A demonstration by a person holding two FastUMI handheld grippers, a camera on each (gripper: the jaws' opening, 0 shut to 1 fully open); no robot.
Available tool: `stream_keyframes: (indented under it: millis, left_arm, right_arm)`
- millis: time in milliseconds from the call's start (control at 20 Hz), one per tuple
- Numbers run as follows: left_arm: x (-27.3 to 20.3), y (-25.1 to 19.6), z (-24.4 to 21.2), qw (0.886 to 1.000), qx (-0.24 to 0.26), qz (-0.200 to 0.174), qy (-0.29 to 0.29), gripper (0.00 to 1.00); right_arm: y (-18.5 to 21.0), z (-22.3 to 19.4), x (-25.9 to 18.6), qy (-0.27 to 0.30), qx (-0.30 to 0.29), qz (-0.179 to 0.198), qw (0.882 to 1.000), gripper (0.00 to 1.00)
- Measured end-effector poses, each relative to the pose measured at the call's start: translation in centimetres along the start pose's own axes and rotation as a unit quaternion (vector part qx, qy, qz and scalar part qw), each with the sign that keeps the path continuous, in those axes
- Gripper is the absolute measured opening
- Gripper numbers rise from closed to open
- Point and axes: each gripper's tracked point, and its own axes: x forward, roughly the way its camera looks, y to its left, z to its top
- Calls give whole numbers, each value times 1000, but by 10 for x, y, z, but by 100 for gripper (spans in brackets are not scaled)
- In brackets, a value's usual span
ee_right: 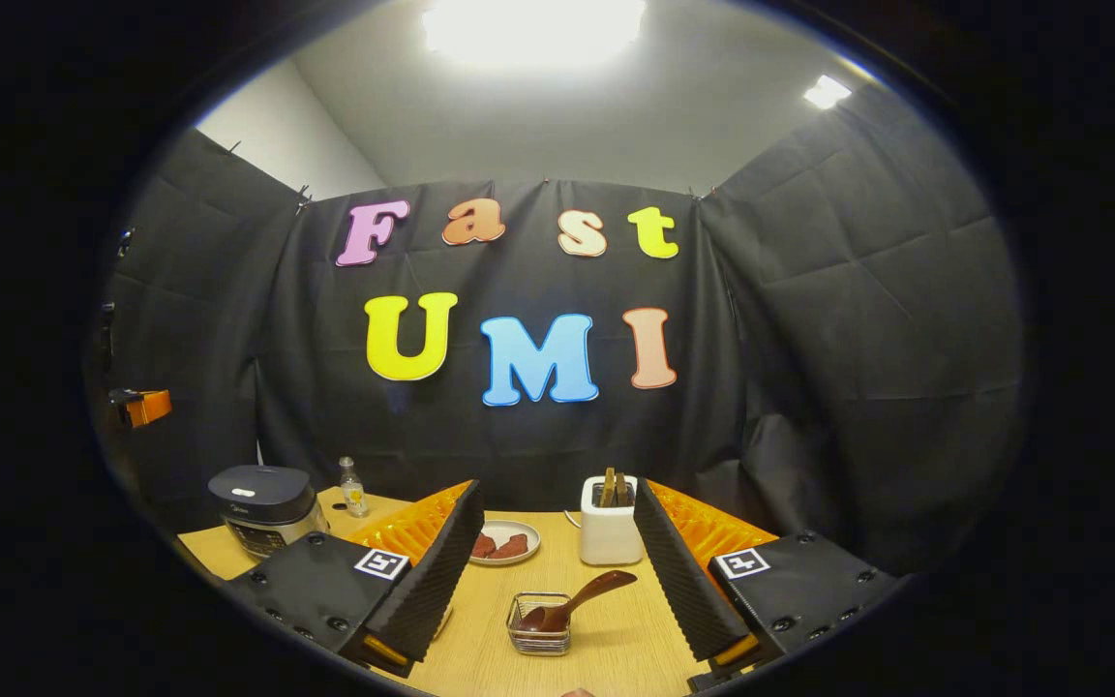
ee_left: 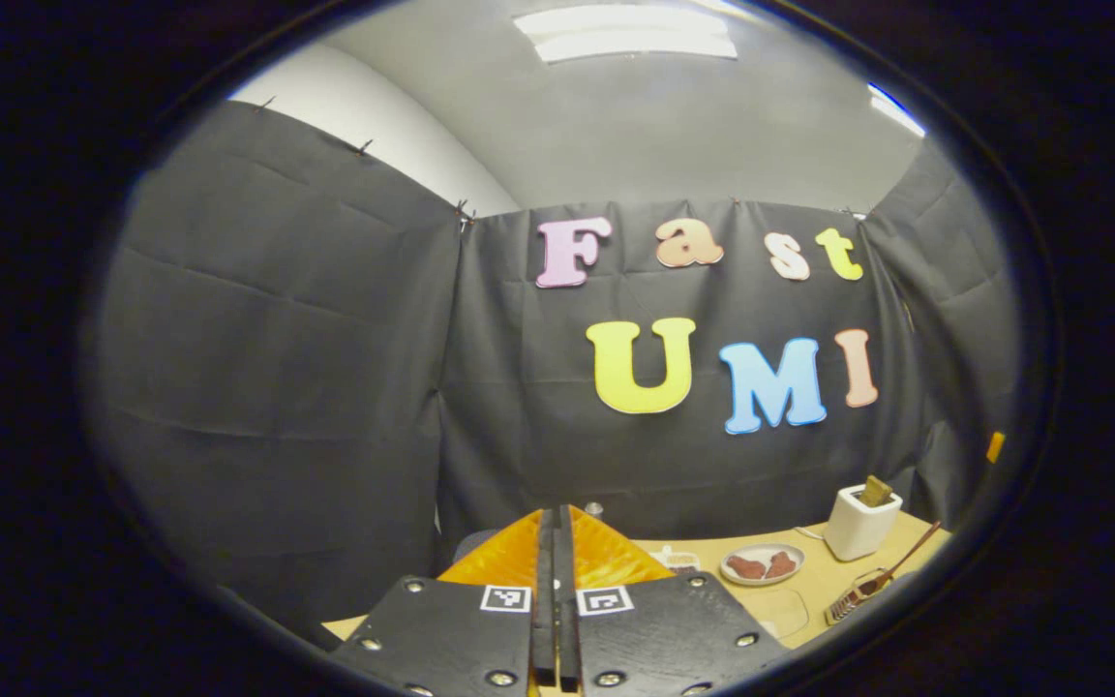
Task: Close the left gripper, press the button to open the rice cooker; take a wooden spoon from the chopstick holder with the right hand, scoop a spoonful of rice and pour it into the rice cooker, then put the wooden spoon back into the chopstick holder.
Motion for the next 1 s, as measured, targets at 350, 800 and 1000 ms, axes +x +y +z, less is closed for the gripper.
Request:
stream_keyframes:
  millis: [350, 800, 1000]
  left_arm:
    - [63, 6, -39, 998, 17, -42, 46, 1]
    - [159, 30, -149, 988, 0, -67, 141, 1]
    - [177, 31, -205, 978, -15, -69, 195, 1]
  right_arm:
    - [-2, -18, 11, 26, 4, -26, 999, 99]
    - [11, -19, 26, 41, 4, -95, 995, 98]
    - [14, -18, 28, 45, -3, -113, 993, 98]
